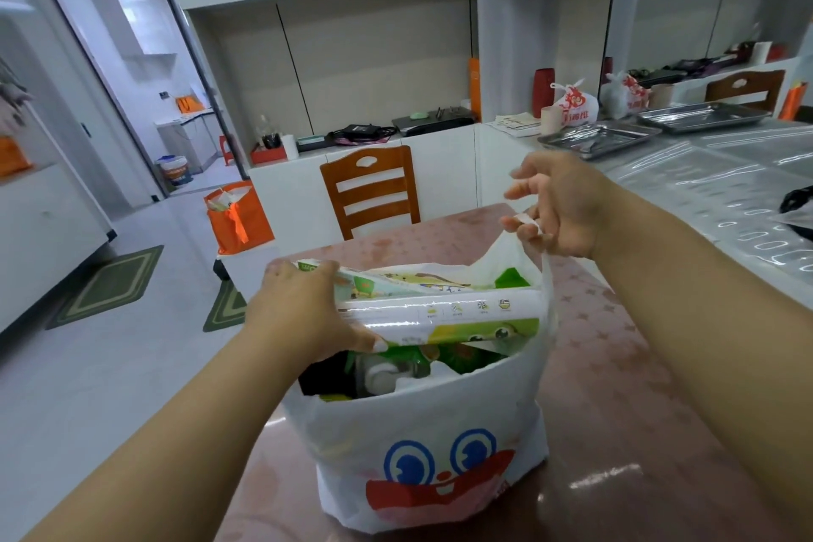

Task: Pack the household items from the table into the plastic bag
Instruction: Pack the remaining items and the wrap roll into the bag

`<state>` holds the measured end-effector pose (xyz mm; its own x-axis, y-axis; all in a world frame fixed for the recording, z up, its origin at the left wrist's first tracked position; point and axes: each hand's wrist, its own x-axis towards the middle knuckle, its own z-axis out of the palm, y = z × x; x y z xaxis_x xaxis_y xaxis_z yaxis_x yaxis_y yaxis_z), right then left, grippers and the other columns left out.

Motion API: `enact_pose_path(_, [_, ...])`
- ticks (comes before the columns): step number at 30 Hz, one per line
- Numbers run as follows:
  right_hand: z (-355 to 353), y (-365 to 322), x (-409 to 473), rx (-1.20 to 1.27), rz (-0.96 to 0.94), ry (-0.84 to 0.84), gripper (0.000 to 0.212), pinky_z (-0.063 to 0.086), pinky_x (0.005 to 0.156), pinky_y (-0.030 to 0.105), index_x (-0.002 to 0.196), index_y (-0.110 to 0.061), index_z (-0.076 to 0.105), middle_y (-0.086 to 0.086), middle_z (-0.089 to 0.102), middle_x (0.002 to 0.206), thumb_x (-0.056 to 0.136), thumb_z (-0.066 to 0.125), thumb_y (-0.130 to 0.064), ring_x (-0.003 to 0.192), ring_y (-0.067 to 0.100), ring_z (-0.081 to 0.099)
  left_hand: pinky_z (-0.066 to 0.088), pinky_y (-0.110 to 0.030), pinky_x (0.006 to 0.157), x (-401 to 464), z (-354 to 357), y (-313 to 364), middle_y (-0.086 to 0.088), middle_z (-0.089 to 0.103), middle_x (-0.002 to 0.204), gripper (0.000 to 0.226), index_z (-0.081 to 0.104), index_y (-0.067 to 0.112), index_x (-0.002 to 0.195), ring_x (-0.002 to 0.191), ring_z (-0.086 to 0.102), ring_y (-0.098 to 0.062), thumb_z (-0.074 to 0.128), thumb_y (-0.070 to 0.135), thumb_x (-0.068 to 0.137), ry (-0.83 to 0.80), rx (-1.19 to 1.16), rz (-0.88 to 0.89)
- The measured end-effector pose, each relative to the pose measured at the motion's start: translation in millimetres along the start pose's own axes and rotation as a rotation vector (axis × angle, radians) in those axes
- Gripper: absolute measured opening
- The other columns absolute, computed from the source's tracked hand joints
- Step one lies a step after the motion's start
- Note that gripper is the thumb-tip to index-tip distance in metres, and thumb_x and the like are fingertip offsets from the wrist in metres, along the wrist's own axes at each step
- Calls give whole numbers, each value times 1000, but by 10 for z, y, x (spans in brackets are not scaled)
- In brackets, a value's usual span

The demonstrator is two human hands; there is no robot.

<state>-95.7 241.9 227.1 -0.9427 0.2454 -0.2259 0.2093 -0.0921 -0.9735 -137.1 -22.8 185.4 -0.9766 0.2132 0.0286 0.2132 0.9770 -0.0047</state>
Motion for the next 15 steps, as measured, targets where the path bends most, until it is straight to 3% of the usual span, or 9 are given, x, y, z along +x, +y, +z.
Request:
enact_pose_path(2, [54, -52, 12, 84, -36, 16, 35, 39, 45, 19, 111, -11, 51, 15, 48, 101, 82, 48, -30, 80, 18, 54, 46, -43, 97, 29, -92, 19, -8, 47, 136, 101, 38, 30, 140, 123, 45, -29, 83, 58, 54, -15, -155, -40])
enact_pose_path(4, [141, -59, 54, 63, -69, 28, 36, 40, 41, 17, 112, -12, 50, 17, 50, 105, 81, 49, -30, 75, 18, 55, 47, -42, 98, 113, -249, -7, -9, 52, 132, 88, 47, 19, 137, 115, 52, -29, 86, 40, 61, -79, -525, -135])
enact_pose_path(6, [209, -31, 99, 5, -72, 45, 39, 40, 40, 15, 112, -12, 51, 19, 53, 110, 78, 51, -31, 70, 17, 53, 54, -33, 72, 212, -408, -74, -11, 60, 116, 68, 57, 9, 125, 86, 56, -22, 83, 32, 67, -143, -1044, -305])
enact_pose_path(8, [196, -43, 121, 24, -59, 93, 40, 41, 41, 15, 110, -13, 54, 17, 52, 113, 75, 53, -34, 74, 17, 55, 43, -20, 44, 304, -502, -139, -9, 59, 111, 52, 60, 10, 118, 71, 49, -12, 77, 32, 74, -63, -1391, -436])
enact_pose_path(12, [106, -232, 143, 91, -128, 168, 36, 36, 39, 14, 104, -14, 56, 12, 50, 106, 78, 51, -39, 72, 13, 51, 33, -19, 46, 433, -708, -132, -5, 58, 118, 33, 59, 17, 116, 90, 55, -12, 58, 30, 85, 121, -1583, -454])
enact_pose_path(15, [53, -412, 160, 43, -241, 180, 29, 37, 41, 18, 99, -17, 54, 12, 51, 102, 81, 49, -40, 66, 12, 49, 35, -14, 44, 475, -896, -86, -9, 60, 113, 36, 59, 15, 116, 76, 52, -8, 56, 29, 83, 184, -1633, -391])
